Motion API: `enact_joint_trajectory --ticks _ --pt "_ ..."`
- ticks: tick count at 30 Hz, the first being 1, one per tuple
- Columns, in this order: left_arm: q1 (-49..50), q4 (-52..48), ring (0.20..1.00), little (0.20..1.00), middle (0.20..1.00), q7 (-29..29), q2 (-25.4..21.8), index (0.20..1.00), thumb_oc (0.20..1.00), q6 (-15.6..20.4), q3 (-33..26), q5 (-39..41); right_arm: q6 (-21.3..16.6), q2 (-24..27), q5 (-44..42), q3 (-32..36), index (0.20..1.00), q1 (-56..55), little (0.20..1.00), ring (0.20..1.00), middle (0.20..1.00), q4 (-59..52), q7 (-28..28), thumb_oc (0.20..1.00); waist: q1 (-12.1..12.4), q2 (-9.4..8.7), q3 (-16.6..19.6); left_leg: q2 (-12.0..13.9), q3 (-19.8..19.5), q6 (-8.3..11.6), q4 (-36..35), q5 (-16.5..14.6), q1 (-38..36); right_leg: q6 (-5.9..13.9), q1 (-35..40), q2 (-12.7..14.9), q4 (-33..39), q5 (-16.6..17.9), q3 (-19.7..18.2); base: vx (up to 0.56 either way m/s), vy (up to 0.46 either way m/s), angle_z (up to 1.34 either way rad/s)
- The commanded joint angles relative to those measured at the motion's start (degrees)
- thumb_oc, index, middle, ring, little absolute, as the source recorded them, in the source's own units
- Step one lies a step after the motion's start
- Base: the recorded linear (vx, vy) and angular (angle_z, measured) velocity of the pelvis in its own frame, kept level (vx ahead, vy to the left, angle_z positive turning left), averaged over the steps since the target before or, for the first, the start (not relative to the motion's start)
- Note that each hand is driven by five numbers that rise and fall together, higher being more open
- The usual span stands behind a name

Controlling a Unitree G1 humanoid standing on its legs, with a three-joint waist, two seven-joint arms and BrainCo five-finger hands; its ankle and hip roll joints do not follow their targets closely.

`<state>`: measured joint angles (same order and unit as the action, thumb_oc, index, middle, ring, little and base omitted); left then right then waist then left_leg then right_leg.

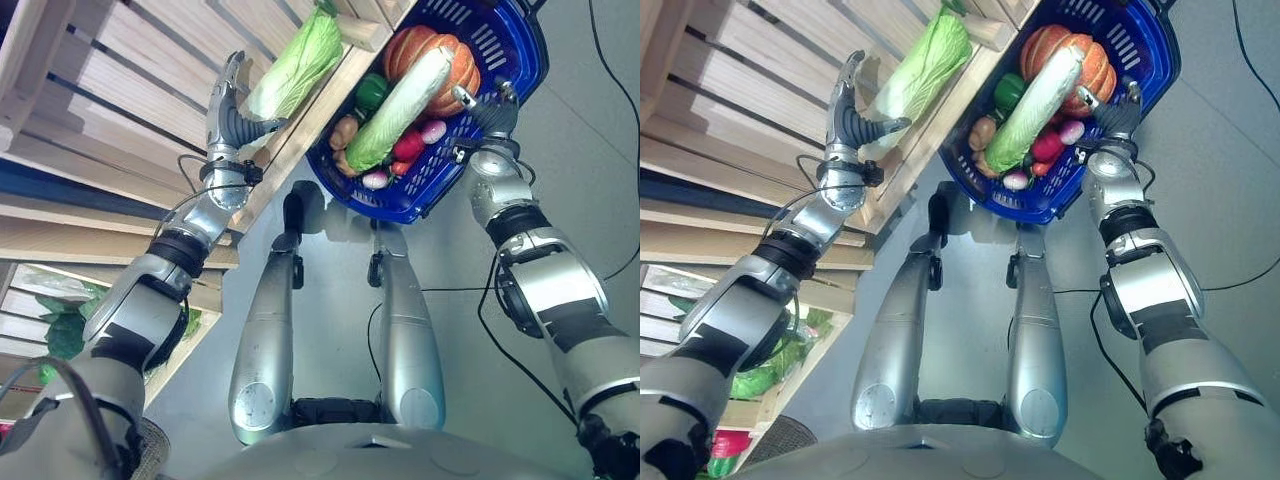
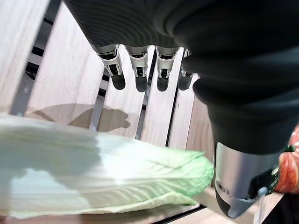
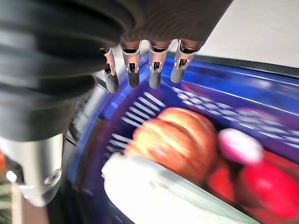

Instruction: Pick up fruits and vegetables into the basket

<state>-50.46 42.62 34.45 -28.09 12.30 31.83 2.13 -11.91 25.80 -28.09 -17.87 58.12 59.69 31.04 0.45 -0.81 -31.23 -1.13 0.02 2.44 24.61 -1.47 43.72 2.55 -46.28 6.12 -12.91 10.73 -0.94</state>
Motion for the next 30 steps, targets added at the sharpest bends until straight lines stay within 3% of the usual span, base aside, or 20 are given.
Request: enact_joint_trajectory --ticks 1,8,15,22,30 --pt "-0.8 3.0 1.0 1.0 1.0 1.1 0.0 1.0 1.0 -0.2 -1.3 -3.0 -6.2 4.4 2.1 0.9 1.0 -2.7 1.0 1.0 1.0 -5.0 7.6 1.0 -2.2 4.16 1.4 -1.2 -1.0 1.18 -8.3 4.1 -2.2 2.62 2.8 -3.2 -6.6 -8.3 3.7 0.0 0.053 -0.02" --pt "-3.1 9.7 1.0 1.0 1.0 0.1 0.6 1.0 1.0 -3.1 -0.6 -3.9 -11.1 4.5 0.5 4.2 1.0 -5.8 1.0 1.0 1.0 -6.5 13.2 1.0 -4.1 3.11 1.4 -0.7 -0.1 1.27 -8.4 3.8 -2.2 2.69 2.6 -3.6 -6.1 -8.3 2.9 0.0 0.023 -0.04" --pt "-4.6 18.3 1.0 1.0 1.0 -1.7 0.7 1.0 1.0 -4.9 0.0 -3.2 -13.5 4.6 -5.7 7.5 1.0 -7.2 1.0 1.0 1.0 0.5 11.7 1.0 -5.0 2.37 1.4 -0.3 0.5 1.11 -8.4 3.4 -2.2 2.48 2.6 -3.8 -5.9 -8.5 2.6 0.01 0.01 -0.07" --pt "-6.3 27.3 1.0 1.0 1.0 -6.0 0.9 1.0 1.0 -6.6 0.0 -0.6 -13.1 5.2 -12.3 9.5 1.0 -6.8 1.0 1.0 1.0 11.3 8.3 1.0 -5.3 2.04 1.4 0.1 0.8 0.84 -8.3 3.1 -1.8 2.2 2.4 -4.0 -5.7 -8.8 2.6 0.01 0.008 -0.05" --pt "-6.6 31.8 1.0 1.0 1.0 -9.3 0.8 1.0 1.0 -7.6 -0.6 3.7 -12.4 5.6 -12.3 9.5 1.0 -6.8 1.0 1.0 1.0 13.8 7.0 1.0 -5.5 1.95 1.4 0.2 0.9 0.73 -7.9 2.8 -1.4 2.17 1.9 -3.9 -5.9 -9.0 2.5 0.01 0.0 -0.02"
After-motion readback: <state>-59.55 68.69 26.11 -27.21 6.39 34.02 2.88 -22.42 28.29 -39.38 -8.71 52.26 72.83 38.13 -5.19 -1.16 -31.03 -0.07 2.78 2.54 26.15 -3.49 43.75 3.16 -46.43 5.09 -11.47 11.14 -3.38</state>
